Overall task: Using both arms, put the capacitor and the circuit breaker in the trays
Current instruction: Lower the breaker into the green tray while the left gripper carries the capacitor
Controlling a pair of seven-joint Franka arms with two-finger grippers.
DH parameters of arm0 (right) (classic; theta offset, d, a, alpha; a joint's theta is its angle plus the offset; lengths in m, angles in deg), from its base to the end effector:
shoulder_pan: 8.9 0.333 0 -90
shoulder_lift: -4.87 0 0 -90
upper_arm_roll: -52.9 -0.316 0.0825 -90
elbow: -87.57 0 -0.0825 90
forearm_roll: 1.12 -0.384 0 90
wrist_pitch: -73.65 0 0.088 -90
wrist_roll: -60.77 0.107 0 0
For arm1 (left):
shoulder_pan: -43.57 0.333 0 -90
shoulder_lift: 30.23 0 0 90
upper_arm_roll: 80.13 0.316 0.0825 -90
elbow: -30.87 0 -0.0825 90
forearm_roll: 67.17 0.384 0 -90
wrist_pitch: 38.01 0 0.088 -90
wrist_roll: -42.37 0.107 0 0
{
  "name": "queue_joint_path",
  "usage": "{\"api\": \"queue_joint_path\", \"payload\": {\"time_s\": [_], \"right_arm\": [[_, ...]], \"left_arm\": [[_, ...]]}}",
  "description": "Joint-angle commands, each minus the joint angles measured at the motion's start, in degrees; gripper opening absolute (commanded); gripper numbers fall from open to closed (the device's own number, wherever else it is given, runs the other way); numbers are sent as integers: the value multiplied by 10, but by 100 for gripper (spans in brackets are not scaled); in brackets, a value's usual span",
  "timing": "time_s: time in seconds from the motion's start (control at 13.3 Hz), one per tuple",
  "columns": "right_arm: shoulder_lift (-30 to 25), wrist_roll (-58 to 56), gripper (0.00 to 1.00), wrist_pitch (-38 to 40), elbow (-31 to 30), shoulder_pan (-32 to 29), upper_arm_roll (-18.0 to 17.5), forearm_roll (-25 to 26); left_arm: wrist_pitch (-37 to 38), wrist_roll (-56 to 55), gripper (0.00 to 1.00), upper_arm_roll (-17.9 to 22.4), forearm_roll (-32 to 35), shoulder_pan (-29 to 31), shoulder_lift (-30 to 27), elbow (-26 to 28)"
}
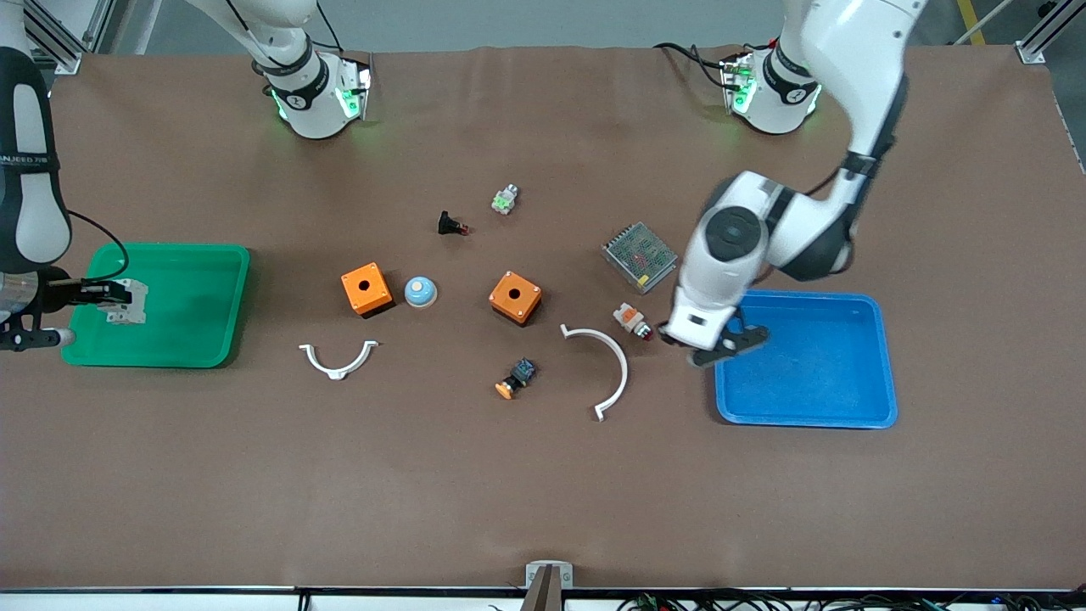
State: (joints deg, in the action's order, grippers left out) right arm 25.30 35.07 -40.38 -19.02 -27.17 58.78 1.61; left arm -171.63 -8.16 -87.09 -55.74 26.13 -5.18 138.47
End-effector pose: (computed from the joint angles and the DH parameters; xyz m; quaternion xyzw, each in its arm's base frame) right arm 0.5527 -0.2476 0.3122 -0.9926 -0.0267 0.1181 0.0123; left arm 0.5834 -0.2560 0.2813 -0.9851 -0.1649 -0.0377 0.0306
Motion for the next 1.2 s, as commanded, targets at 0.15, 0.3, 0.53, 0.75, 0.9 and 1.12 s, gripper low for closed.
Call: {"api": "queue_joint_path", "payload": {"time_s": [0.15,0.3,0.53,0.75,0.9,1.12], "right_arm": [[-4,-7,22,-113,-64,-24,-13,14],[15,-7,22,-145,-66,-26,-13,14],[37,-7,23,-186,-69,-37,-13,14],[45,-1,24,-196,-72,-39,-13,13],[48,3,24,-192,-76,-39,-14,7],[39,-1,90,-185,-74,-41,-14,7]], "left_arm": [[0,83,0,-8,11,89,12,18],[-2,86,0,-7,10,106,31,18],[-22,88,0,-7,10,125,54,23],[-40,118,1,-8,10,151,67,24],[-49,129,7,-8,10,161,75,23],[-47,143,99,-7,10,160,72,19]]}}
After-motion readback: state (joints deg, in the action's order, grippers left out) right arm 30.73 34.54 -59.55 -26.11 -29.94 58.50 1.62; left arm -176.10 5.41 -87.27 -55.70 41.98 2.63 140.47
